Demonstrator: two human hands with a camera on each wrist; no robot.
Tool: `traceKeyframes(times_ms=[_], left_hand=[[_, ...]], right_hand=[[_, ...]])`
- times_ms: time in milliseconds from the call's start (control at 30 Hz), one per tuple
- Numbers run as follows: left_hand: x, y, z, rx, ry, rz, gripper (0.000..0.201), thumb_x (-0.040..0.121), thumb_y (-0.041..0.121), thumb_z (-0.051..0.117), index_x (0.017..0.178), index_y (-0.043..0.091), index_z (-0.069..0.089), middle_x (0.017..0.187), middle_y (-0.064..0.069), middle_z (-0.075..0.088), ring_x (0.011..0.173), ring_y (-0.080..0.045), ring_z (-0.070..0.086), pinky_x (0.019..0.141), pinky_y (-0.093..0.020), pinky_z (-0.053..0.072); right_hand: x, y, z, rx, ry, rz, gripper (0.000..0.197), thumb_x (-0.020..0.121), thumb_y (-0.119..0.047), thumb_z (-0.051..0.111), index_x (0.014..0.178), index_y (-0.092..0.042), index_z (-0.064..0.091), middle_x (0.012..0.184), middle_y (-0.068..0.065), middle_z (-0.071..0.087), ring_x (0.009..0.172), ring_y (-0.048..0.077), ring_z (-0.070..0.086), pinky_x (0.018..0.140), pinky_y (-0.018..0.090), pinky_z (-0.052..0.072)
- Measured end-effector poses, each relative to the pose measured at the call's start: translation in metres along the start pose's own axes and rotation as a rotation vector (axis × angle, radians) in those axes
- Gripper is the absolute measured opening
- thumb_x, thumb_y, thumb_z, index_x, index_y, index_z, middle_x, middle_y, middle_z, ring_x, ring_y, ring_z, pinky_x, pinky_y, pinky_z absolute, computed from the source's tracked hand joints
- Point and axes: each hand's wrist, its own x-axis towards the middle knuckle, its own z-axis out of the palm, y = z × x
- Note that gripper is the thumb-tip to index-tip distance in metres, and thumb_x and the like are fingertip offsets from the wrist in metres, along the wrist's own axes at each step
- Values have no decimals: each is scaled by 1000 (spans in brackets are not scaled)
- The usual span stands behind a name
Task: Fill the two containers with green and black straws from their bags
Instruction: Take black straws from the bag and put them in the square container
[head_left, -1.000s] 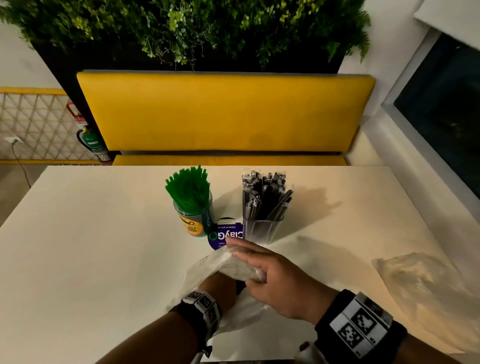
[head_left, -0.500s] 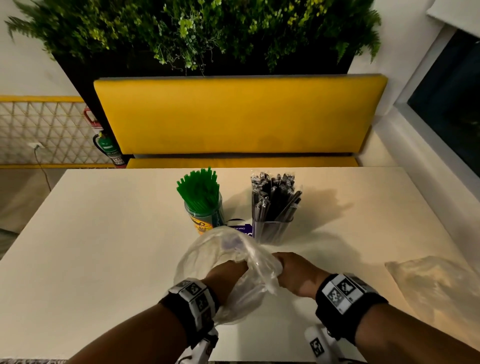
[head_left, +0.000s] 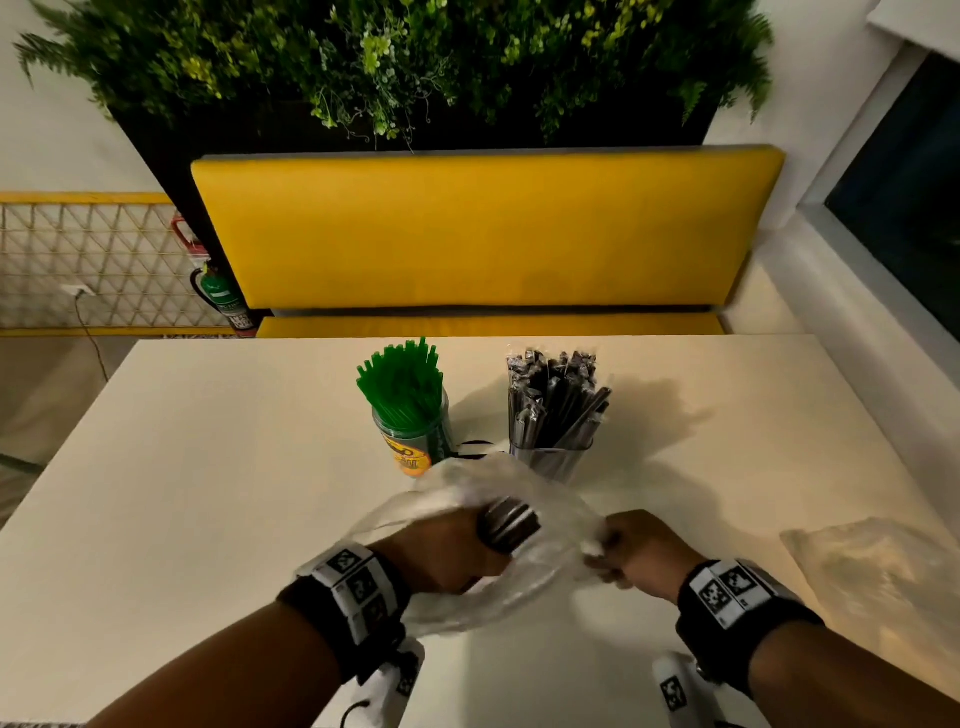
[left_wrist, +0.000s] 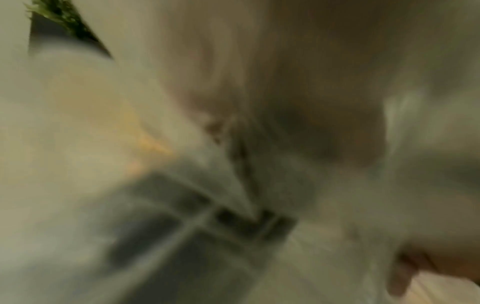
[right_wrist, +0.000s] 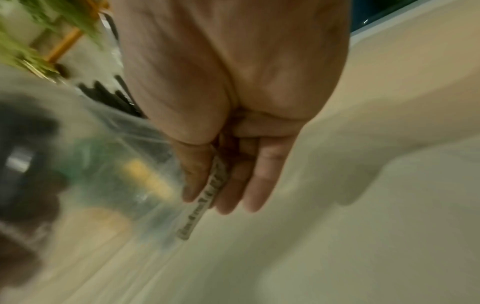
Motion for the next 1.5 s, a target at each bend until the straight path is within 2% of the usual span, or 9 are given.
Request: traceKeyframes(times_ms=[167,300,400,567,800,933,1100,1267,1500], left_hand=[[5,8,-10,-238,-23,52,24,85,-5,67,93,17,65,76,21,72,73,13,60,72,-16,52],[7,0,-7,-204,7,123,27,78,15,76,100,29,66,88,8,73,80,-3,64,83,-38,57],[2,10,-13,-366,72,162,28,82,6,76,88,31,65,76,18,67,69,1,59,70,-26,51],[-11,41,-51,-781,251,290,15,75,1,74,84,13,72,86,-11,73,84,-26,69,81,-36,57],[5,75,-99,-989,615,456,12,78,7,70,86,15,72,85,-10,71,84,-31,68,80,-43,55],[23,84,-100,-948,688,403,9,84,4,66,90,7,71,86,-10,72,86,-32,70,80,-44,56],[48,88,-83,-893,702,275,19,83,13,71,99,3,69,93,-17,72,96,-42,69,88,-58,56],[75,91,-76,-875,728,215,22,86,14,72,105,3,66,99,-22,69,98,-43,68,89,-58,56],[115,90,-70,-889,853,158,22,88,4,72,109,3,65,89,-8,71,87,-30,72,80,-43,61]], right_hand=[[-15,4,1,-321,-94,-119,58,72,-34,79,123,-35,51,117,-12,60,103,13,60,86,22,47],[-19,-22,15,-180,-23,-311,31,86,-31,67,117,-27,63,110,-10,68,101,10,63,92,33,52],[-10,-18,13,-470,75,-77,31,96,-20,48,122,-10,60,118,9,63,107,26,60,91,32,48],[1,-7,3,-765,73,36,38,96,-24,35,128,-20,55,120,8,66,107,26,62,84,31,48],[12,-2,2,-931,64,34,35,91,-37,45,120,-23,60,120,3,64,109,28,61,91,36,45],[3,-16,-30,-594,3,155,78,80,-56,63,145,-20,40,144,8,45,126,26,50,100,36,43],[-35,-38,-37,-720,373,-254,19,86,-50,44,96,-36,50,94,-9,55,80,18,60,71,32,45],[-21,-55,-7,-813,457,-437,49,96,-50,43,143,-40,33,117,-2,57,78,21,68,64,31,48],[11,-61,-3,-685,599,-447,18,96,-45,45,107,-35,55,91,0,59,64,22,63,50,28,44]])
